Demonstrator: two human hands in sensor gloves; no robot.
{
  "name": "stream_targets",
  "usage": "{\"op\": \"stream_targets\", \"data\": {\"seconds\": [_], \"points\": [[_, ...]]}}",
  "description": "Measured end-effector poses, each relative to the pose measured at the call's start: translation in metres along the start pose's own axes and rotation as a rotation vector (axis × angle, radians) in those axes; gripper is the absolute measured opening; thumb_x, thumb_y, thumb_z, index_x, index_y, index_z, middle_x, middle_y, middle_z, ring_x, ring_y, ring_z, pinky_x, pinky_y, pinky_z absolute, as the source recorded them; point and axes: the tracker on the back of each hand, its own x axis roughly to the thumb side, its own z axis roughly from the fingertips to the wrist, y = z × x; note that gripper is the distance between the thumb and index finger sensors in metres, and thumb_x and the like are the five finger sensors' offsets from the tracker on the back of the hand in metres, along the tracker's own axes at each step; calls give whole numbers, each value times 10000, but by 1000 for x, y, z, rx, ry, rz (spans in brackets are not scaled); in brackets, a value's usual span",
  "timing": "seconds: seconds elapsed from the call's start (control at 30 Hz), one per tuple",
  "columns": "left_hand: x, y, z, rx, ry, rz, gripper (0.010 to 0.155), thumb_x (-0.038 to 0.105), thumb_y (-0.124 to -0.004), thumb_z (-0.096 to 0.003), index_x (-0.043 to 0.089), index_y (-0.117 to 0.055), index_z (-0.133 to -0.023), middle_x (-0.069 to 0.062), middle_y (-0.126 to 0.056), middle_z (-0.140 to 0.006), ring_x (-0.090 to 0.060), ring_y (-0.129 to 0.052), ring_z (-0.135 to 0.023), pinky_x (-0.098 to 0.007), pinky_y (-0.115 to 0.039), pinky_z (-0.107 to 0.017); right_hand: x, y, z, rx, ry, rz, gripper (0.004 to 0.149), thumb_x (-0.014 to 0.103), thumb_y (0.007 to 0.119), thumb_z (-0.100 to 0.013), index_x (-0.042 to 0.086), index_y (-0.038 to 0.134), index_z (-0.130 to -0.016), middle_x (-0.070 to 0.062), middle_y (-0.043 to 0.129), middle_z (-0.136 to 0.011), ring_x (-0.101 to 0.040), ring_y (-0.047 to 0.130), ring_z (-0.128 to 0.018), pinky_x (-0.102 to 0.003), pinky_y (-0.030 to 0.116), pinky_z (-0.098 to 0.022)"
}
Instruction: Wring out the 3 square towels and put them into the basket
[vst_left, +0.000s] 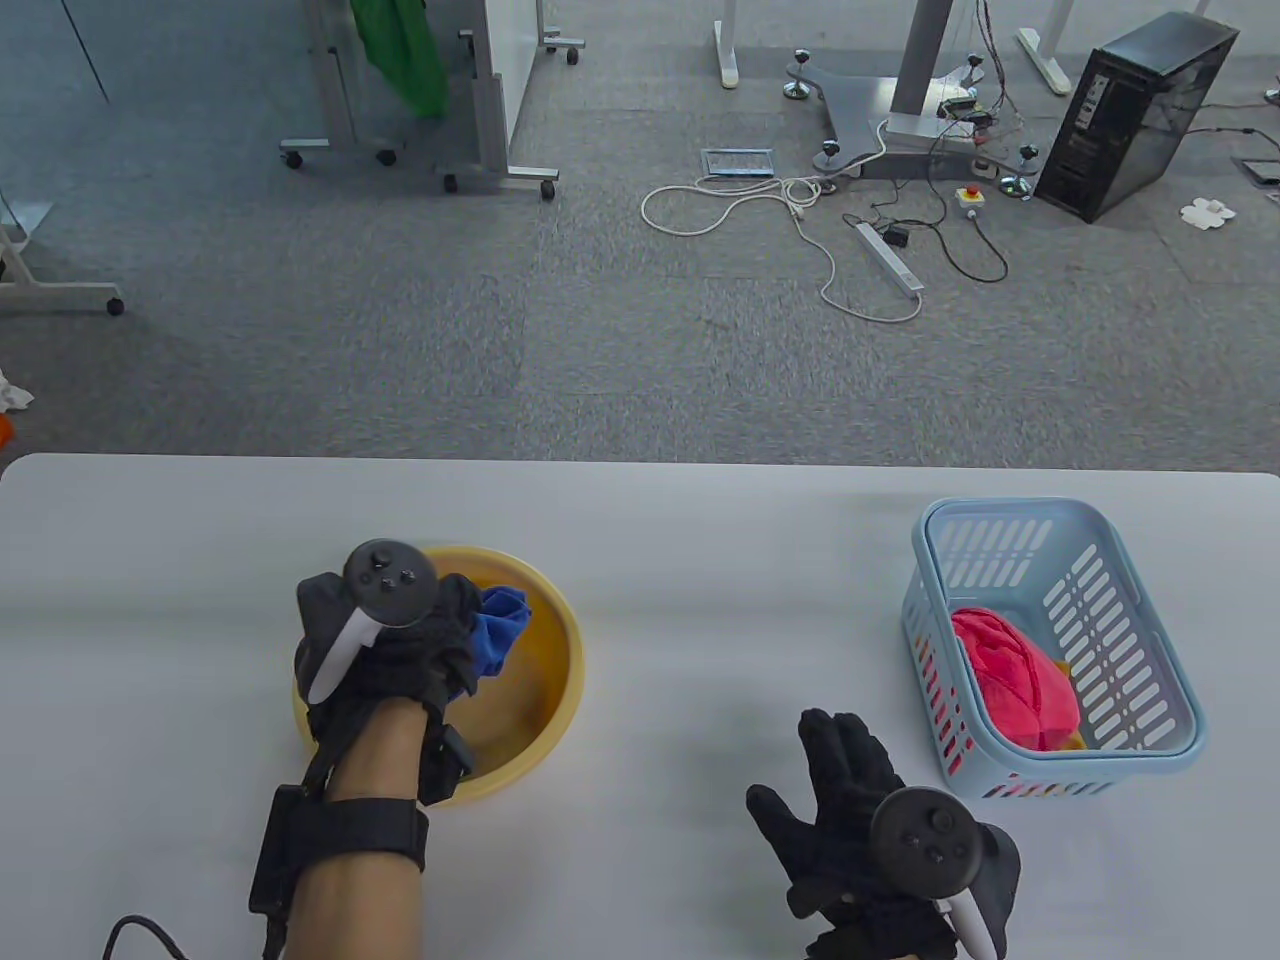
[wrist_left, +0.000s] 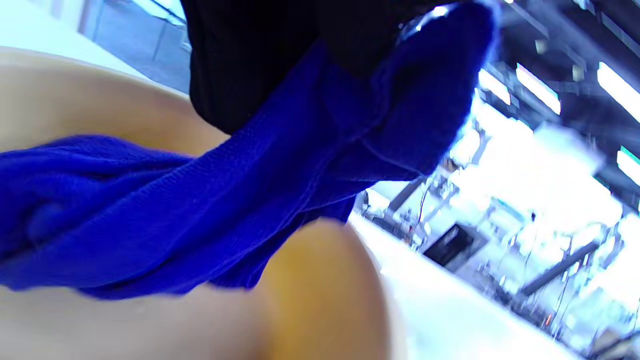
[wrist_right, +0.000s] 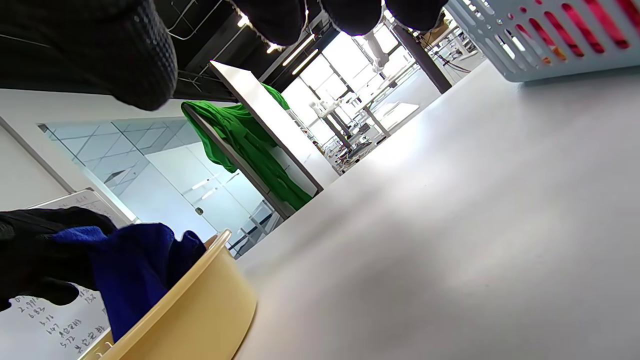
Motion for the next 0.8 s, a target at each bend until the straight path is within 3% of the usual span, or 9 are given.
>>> {"op": "stream_targets", "data": {"seconds": [0.07, 0.2, 0.37, 0.5, 0.67, 0.8], "points": [[-4, 11, 6, 6, 19, 95, 440, 266, -742, -521, 226, -799, -955, -145, -882, -980, -339, -972, -690, -757, -447, -672, 0, 0, 0, 7, -3, -6, 898, 563, 845, -540, 95, 387, -1155, -323, 292, -1146, -632, 304, -998, -781, 273, -700], [-6, 38, 20, 149, -15, 238, 441, 264, -745, -517, 211, -800, -951, -175, -917, -915, -304, -1000, -531, -712, -570, -639, 0, 1, 0, 13, -9, -17, 897, 563, 844, -539, 95, 390, -1155, -321, 299, -1147, -632, 316, -998, -780, 285, -701], [2, 65, 35, 246, -68, 381, 441, 270, -743, -517, 211, -793, -951, -181, -952, -839, -244, -1007, -354, -634, -702, -574, 0, 2, 0, 35, -9, -42, 900, 564, 842, -542, 94, 380, -1156, -323, 304, -1146, -633, 331, -996, -774, 308, -708], [11, 79, 43, 234, -165, 648, 441, 261, -740, -524, 197, -781, -958, -193, -938, -827, -213, -992, -266, -595, -755, -527, 3, 0, 0, 28, -20, -37, 907, 567, 840, -542, 97, 366, -1157, -320, 305, -1147, -626, 339, -1000, -771, 320, -711], [29, 93, 54, 282, -224, 777, 440, 267, -739, -528, 206, -778, -962, -183, -939, -823, -187, -984, -225, -569, -783, -502, 4, -2, 2, 19, -26, -50, 907, 567, 841, -542, 97, 367, -1157, -318, 310, -1147, -621, 339, -1006, -769, 330, -712], [46, 104, 57, 260, -279, 877, 440, 274, -728, -543, 213, -758, -978, -171, -923, -848, -191, -987, -241, -570, -778, -513, 4, -3, 2, 20, -31, -63, 913, 567, 840, -542, 96, 357, -1157, -317, 307, -1148, -622, 339, -1005, -769, 331, -712]]}}
